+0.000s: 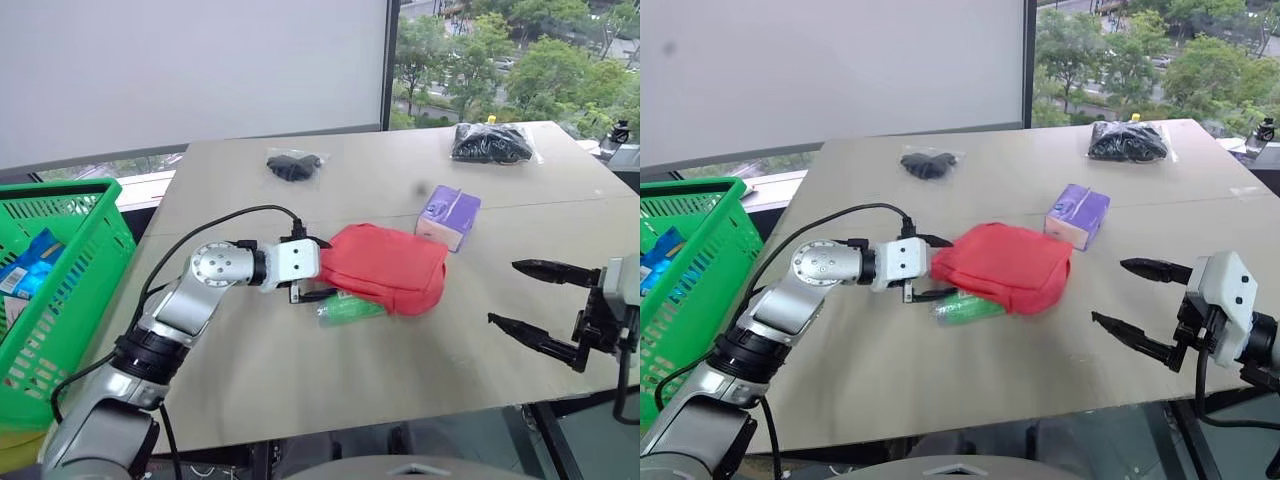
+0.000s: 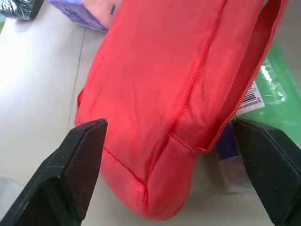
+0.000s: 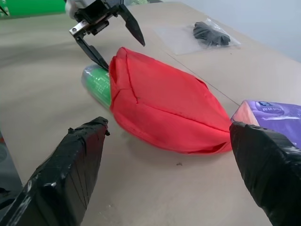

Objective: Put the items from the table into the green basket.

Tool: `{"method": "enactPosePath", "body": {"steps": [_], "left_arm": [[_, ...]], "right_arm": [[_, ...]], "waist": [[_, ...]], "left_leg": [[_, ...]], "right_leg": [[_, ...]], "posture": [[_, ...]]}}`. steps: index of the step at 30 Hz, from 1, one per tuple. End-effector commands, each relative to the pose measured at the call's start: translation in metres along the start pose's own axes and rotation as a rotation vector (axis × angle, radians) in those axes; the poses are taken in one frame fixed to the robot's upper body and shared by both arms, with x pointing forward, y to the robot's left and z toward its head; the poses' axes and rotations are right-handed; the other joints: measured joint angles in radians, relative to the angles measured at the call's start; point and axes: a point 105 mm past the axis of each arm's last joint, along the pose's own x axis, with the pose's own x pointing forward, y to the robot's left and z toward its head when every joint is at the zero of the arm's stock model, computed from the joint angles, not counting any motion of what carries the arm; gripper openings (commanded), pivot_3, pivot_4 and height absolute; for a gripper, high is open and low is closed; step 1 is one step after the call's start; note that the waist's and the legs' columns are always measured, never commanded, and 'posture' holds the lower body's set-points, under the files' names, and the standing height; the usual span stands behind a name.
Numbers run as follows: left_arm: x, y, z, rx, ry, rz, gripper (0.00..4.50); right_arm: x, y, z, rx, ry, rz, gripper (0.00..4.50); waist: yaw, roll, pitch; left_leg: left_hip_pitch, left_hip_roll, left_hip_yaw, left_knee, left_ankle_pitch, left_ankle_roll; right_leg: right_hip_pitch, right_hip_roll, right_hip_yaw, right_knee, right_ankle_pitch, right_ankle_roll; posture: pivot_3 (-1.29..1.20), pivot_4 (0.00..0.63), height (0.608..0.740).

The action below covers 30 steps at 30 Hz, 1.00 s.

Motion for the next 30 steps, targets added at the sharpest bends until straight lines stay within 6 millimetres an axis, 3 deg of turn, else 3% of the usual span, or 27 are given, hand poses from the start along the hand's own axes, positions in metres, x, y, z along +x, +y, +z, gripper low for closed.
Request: {"method": "enactPosePath", "body": {"steps": [1, 5, 9, 12, 18, 21, 23, 26, 29, 30], "left_arm": [[0.013, -0.005, -0.009, 0.015, 0.030, -0.029, 4.47], [0.023, -0.006, -0.010, 0.012, 0.018, -0.033, 2.77], [0.021, 0.002, -0.007, 0.001, -0.013, 0.010, 0.76], [0.004, 0.028, -0.011, -0.084, -0.032, 0.171, 0.05], [-0.067, 0.090, -0.052, -0.154, 0.095, 0.627, 0.05], [-0.114, 0.111, -0.075, -0.120, 0.210, 0.827, 0.05], [-0.135, 0.120, -0.085, -0.061, 0.291, 0.904, 0.05], [-0.143, 0.122, -0.093, 0.003, 0.357, 0.924, 0.05], [-0.120, 0.101, -0.114, -0.009, 0.432, 0.783, 0.05], [-0.112, 0.092, -0.119, -0.051, 0.427, 0.734, 0.42]], "right_arm": [[-0.001, 0.000, 0.008, -0.056, -0.015, -0.018, 4.50], [0.000, 0.001, 0.006, -0.051, -0.011, -0.011, 4.50], [0.000, 0.001, 0.005, -0.054, -0.011, -0.011, 4.50], [0.001, 0.002, 0.005, -0.058, -0.011, -0.008, 4.50], [0.003, 0.001, 0.008, -0.076, -0.028, -0.012, 4.50], [0.005, -0.001, 0.005, -0.072, -0.027, -0.002, 4.50], [0.007, -0.003, 0.004, -0.062, -0.036, 0.005, 4.50], [0.009, -0.007, 0.002, -0.062, -0.036, 0.015, 4.50], [0.011, -0.010, 0.002, -0.068, -0.040, 0.022, 4.50], [0.013, -0.011, 0.002, -0.070, -0.044, 0.024, 4.50]], "waist": [[0.000, 0.000, 0.000], [-0.001, 0.000, 0.000], [-0.002, -0.001, 0.000], [-0.001, -0.001, 0.000], [-0.016, -0.001, 0.000], [-0.022, -0.003, 0.001], [-0.021, -0.004, 0.002], [-0.005, -0.004, 0.001], [0.013, -0.005, 0.001], [0.018, -0.005, 0.001]], "left_leg": [[0.000, 0.000, 0.000, 0.000, 0.000, 0.000], [0.000, 0.000, 0.000, 0.000, 0.000, 0.000], [-0.001, 0.000, 0.000, 0.000, 0.000, 0.001], [-0.001, 0.000, -0.001, 0.000, -0.001, 0.001], [0.000, 0.001, -0.001, 0.001, 0.000, 0.001], [0.000, 0.002, -0.001, 0.001, 0.000, 0.001], [0.000, 0.002, -0.002, 0.001, 0.000, 0.001], [0.001, 0.000, -0.003, 0.001, 0.000, 0.001], [0.000, -0.002, -0.005, 0.001, -0.001, 0.001], [0.000, -0.003, -0.006, 0.001, -0.001, 0.001]], "right_leg": [[0.000, 0.000, 0.000, 0.000, 0.000, 0.000], [0.000, 0.000, 0.000, 0.000, 0.000, 0.000], [0.000, 0.000, 0.000, 0.000, 0.001, -0.001], [0.000, -0.001, 0.000, 0.000, 0.000, -0.001], [0.000, -0.003, 0.000, 0.002, 0.000, 0.000], [-0.001, -0.004, 0.000, 0.002, 0.001, -0.001], [-0.002, -0.004, -0.001, 0.002, 0.002, -0.004], [-0.004, -0.007, -0.002, 0.001, 0.003, -0.004], [-0.005, -0.011, -0.005, 0.001, 0.003, -0.004], [-0.005, -0.012, -0.006, 0.001, 0.003, -0.003]], "posture": [[-0.06, 0.000, 0.740], [-0.06, 0.000, 0.740], [-0.06, 0.000, 0.740], [-0.06, 0.000, 0.740], [-0.05, 0.000, 0.740], [-0.01, 0.000, 0.740], [0.00, 0.000, 0.740], [0.02, 0.000, 0.740], [0.02, 0.000, 0.740], [0.02, 0.000, 0.740]]}}
